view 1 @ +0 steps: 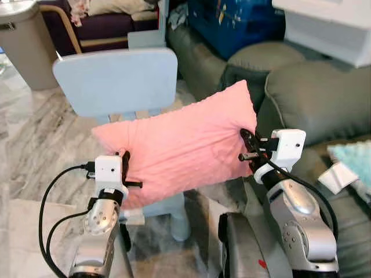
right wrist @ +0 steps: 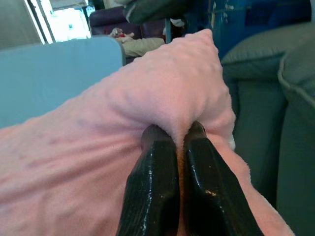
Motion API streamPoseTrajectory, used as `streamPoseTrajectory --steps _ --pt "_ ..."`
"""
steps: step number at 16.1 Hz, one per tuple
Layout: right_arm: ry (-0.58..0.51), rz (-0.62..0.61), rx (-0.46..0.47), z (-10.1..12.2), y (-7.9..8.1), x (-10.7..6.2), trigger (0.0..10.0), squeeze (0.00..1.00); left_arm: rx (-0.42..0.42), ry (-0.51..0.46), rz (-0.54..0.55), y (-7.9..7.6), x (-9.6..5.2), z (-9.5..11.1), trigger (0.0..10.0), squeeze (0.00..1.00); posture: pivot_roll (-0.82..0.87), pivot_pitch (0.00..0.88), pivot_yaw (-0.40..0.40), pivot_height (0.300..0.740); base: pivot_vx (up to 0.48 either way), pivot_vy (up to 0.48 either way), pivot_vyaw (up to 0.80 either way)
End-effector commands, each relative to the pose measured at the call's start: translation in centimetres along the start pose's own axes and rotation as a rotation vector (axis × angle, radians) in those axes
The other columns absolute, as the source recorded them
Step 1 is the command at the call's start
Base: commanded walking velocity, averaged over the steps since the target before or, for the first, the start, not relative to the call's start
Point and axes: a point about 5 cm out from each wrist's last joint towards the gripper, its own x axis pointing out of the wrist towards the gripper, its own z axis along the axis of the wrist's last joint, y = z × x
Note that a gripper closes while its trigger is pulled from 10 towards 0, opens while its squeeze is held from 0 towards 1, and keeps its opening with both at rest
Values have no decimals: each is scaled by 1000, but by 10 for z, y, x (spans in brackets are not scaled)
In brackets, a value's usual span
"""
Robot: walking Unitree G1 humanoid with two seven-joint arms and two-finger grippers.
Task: Move the pillow to the sofa
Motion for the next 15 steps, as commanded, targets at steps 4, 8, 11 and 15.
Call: streamPoseTrajectory --steps 4,8,11,15 --pt "-62 -1 -4 13 0 5 10000 0 13 -6 9 4 4 3 10000 0 -126 17 15 592 0 0 0" --pt "-74 -2 2 15 1 6 10000 0 24 -11 9 4 7 4 10000 0 -128 11 20 634 0 0 0" --pt "-78 -2 4 15 2 8 10000 0 33 -16 15 4 9 5 10000 0 -129 8 23 667 0 0 0" --pt "-83 -3 6 16 2 9 10000 0 45 -26 14 2 11 7 10000 0 -128 6 22 704 0 0 0"
